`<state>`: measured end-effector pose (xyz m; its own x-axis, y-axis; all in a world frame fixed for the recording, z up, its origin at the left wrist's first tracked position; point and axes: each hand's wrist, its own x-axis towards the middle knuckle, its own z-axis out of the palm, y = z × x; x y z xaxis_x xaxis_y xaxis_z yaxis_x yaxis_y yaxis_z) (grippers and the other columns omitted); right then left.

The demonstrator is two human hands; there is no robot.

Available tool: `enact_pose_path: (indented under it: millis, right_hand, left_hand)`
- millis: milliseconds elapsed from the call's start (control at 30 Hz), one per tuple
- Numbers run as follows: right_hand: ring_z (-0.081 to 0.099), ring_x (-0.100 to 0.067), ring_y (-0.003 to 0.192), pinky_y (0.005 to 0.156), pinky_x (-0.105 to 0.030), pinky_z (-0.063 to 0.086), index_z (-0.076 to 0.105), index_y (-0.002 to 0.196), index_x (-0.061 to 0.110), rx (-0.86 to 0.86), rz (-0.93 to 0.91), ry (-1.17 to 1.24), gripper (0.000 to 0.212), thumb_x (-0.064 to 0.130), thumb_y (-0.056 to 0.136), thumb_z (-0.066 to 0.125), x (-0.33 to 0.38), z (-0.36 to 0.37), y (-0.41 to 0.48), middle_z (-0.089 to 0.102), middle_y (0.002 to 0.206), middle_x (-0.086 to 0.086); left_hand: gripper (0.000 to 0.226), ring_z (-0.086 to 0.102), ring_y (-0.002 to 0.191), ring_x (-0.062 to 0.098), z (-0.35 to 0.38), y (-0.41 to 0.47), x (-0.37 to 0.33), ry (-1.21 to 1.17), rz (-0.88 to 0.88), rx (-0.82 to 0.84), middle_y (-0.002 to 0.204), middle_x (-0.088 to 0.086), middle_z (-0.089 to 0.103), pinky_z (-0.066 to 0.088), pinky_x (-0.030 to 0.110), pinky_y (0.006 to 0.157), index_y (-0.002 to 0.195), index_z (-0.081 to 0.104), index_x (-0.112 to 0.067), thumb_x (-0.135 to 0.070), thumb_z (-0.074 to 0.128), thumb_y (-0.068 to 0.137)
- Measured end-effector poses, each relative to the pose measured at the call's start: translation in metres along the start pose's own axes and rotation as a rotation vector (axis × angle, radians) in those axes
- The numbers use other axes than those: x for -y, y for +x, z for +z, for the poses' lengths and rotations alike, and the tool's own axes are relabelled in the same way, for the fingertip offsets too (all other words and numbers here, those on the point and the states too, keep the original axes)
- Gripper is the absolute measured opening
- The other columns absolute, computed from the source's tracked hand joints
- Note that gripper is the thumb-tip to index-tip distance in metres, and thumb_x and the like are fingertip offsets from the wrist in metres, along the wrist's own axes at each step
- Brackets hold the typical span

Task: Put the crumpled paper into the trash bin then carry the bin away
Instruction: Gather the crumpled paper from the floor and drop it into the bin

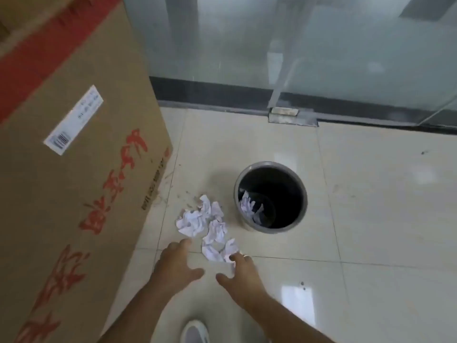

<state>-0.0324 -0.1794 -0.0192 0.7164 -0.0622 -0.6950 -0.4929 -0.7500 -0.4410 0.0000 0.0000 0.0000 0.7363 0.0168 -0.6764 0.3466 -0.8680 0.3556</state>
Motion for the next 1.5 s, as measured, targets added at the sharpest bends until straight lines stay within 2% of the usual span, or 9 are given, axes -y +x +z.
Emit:
enact_pose_path:
  millis: [233,633,833,933,1033,1167,1300,1400,1500]
  right_hand:
    - [0.036,-0.028,0.131,0.103,-0.043,0.038,0.032,0.143,0.026,-0.089,0.063,-0.183,0.088,0.049,0.070,0.077,-0.078,0.074,0.141,0.035,0.141,-0.006]
    - [0.027,-0.039,0.137,0.095,-0.051,0.048,-0.014,0.149,0.035,-0.087,-0.237,-0.700,0.140,0.035,0.059,0.092,-0.118,0.124,0.260,-0.001,0.160,-0.018]
    - [0.042,-0.034,0.123,0.080,-0.042,0.058,-0.017,0.150,0.035,-0.117,-0.346,-0.665,0.143,0.031,0.058,0.093,-0.101,0.117,0.300,0.014,0.154,-0.020]
    - [0.049,-0.033,0.116,0.077,-0.042,0.059,-0.016,0.151,0.037,-0.101,-0.412,-0.654,0.145,0.027,0.056,0.094,-0.097,0.121,0.315,0.023,0.148,-0.021]
    - [0.052,-0.032,0.110,0.075,-0.043,0.058,0.000,0.152,0.038,-0.075,-0.432,-0.617,0.129,0.024,0.061,0.091,-0.102,0.131,0.323,0.031,0.141,-0.019]
    - [0.053,-0.033,0.113,0.086,-0.042,0.056,0.034,0.142,0.028,-0.039,-0.411,-0.509,0.069,0.022,0.084,0.071,-0.110,0.141,0.323,0.037,0.137,-0.015]
    - [0.060,-0.035,0.108,0.092,-0.041,0.052,0.050,0.131,0.017,0.067,-0.315,-0.395,0.052,0.021,0.083,0.068,-0.107,0.142,0.322,0.045,0.134,-0.014]
    - [0.062,-0.037,0.104,0.091,-0.040,0.050,0.055,0.124,0.011,0.026,-0.235,-0.276,0.036,0.013,0.088,0.060,-0.105,0.134,0.317,0.051,0.125,-0.017]
    - [0.062,-0.037,0.094,0.085,-0.042,0.054,0.059,0.111,0.011,-0.055,-0.227,-0.162,0.025,0.010,0.086,0.058,-0.100,0.128,0.305,0.054,0.111,-0.016]
  left_hand:
    - [0.106,0.033,0.144,0.024,0.087,0.129,0.061,0.364,0.088,0.055,0.157,0.002,0.030,0.041,0.040,0.107,0.158,0.022,-0.034,-0.049,0.078,0.070]
    - [0.127,-0.009,0.156,0.037,0.122,0.279,0.072,0.799,0.212,-0.058,0.168,0.007,-0.023,0.024,0.065,0.116,0.158,-0.013,-0.044,-0.028,0.083,0.078]
    - [0.132,-0.001,0.153,0.048,0.112,0.334,0.054,0.900,0.231,-0.077,0.166,0.009,-0.031,0.030,0.074,0.108,0.153,-0.024,-0.049,-0.034,0.083,0.077]
    - [0.130,0.027,0.144,0.047,0.117,0.355,0.052,0.852,0.251,-0.020,0.166,0.011,-0.032,0.046,0.063,0.101,0.153,-0.022,-0.053,-0.024,0.081,0.079]
    - [0.119,0.045,0.131,0.043,0.131,0.359,0.055,0.876,0.311,0.060,0.169,0.020,-0.016,0.053,0.045,0.093,0.157,-0.013,-0.051,-0.015,0.074,0.084]
    - [0.087,0.059,0.119,0.041,0.151,0.358,0.055,0.751,0.311,0.048,0.161,0.026,0.018,0.052,0.042,0.092,0.162,0.017,-0.033,-0.011,0.062,0.091]
    - [0.035,0.063,0.084,0.036,0.166,0.345,0.068,0.381,0.295,-0.009,0.119,0.016,0.051,0.044,0.034,0.065,0.120,0.056,-0.017,-0.013,0.061,0.086]
    - [0.007,0.052,0.067,0.027,0.164,0.332,0.084,0.188,0.274,-0.038,0.089,0.007,0.052,0.036,0.031,0.052,0.088,0.052,-0.017,-0.016,0.057,0.083]
    - [0.014,0.059,0.065,0.031,0.146,0.314,0.097,-0.027,0.205,-0.063,0.075,0.006,0.058,0.050,0.041,0.052,0.080,0.052,-0.025,-0.016,0.061,0.077]
